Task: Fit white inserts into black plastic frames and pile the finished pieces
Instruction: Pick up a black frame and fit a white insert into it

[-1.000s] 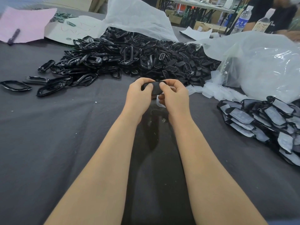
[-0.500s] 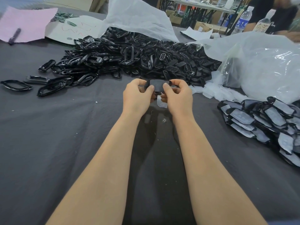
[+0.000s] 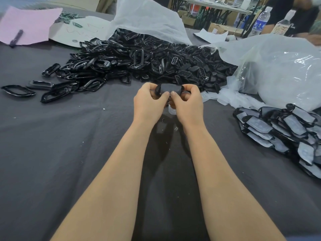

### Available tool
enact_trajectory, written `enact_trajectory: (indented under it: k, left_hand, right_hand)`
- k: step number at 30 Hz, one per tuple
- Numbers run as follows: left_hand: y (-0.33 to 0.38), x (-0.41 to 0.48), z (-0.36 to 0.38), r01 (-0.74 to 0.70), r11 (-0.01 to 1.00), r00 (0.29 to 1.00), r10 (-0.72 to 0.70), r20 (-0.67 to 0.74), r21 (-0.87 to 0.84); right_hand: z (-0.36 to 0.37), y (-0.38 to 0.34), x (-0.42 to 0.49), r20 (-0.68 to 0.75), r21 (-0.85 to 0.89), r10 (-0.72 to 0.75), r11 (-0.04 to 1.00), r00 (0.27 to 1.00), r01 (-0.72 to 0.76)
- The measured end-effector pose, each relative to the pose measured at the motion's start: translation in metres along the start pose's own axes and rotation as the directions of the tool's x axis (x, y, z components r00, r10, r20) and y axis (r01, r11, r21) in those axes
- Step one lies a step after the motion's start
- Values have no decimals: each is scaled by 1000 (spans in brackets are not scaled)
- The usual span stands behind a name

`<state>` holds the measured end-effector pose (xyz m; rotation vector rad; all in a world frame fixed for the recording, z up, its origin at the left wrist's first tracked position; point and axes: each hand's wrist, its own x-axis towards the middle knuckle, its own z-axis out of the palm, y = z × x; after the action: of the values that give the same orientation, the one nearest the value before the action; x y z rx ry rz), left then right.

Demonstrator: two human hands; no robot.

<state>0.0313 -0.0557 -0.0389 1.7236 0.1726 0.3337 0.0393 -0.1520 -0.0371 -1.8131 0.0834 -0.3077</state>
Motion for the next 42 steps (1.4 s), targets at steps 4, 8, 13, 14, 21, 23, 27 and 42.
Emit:
enact_trajectory:
  k: [4, 8, 13, 14, 21, 23, 27, 42]
  left_hand:
    - [-1, 3, -2, 39, 999, 999, -40, -25, -33]
    - [-2, 5, -2, 69, 995, 998, -70, -7, -73]
    - [-3, 5, -1, 69, 995, 998, -70, -10, -77]
    - [-3, 5, -1, 68, 995, 998, -69, -10, -78]
    - [-4, 4, -1, 69, 991, 998, -69, -2, -111]
    - [-4, 3, 0, 52, 995, 999, -51, 6, -87]
    - [-4, 5, 1, 33, 998, 999, -35, -33, -49]
    - [-3, 4, 0, 80, 989, 997, -82, -14, -122]
  right_hand:
    - [0, 0, 0, 23, 16, 4, 1000, 1000, -4]
    - [0, -1, 0, 6, -6, -7, 1000, 1000, 7]
    - [-1, -2, 1, 4, -5, -1, 1000, 1000, 1]
    - [-1, -2, 1, 2, -7, 3, 1000, 1000, -3]
    - [1, -3, 1, 10, -11, 13, 1000, 1000, -13]
    - [0, -2, 1, 11, -4, 9, 1000, 1000, -9]
    - [2, -3, -1, 29, 14, -9, 1000, 1000, 9]
    - [1, -1, 1, 32, -19, 18, 1000, 999, -17]
